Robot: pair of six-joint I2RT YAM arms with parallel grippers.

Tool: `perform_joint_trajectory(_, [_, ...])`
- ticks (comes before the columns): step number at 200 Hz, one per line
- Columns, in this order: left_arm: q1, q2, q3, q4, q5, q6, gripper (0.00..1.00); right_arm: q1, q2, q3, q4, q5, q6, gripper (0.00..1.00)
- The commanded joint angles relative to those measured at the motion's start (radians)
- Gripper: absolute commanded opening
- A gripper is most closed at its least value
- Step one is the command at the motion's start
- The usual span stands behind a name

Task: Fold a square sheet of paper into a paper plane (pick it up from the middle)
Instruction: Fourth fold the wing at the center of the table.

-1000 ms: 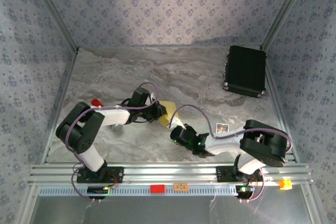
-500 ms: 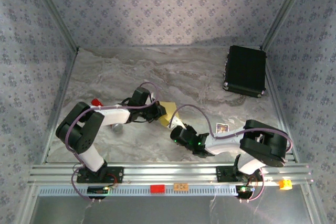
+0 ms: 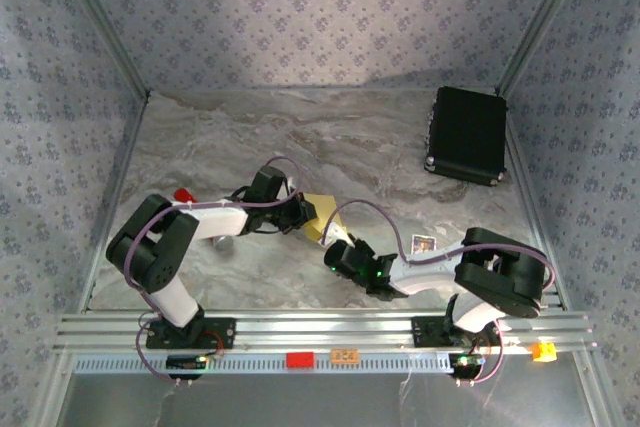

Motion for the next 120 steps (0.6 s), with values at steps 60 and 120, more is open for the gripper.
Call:
perform_joint_trajectory(60, [-0.001,0.007,0.019,-0.005,0.002,0.015,0.07,-0.001,0.007,-0.005,0.014,0.037,-0.005,0.22])
perform_joint_trajectory(120, [-0.001,0.007,0.024,-0.012,0.001,0.017,0.07,-0.002,-0.001,-0.008,0.009,0.031,0.008,0.17])
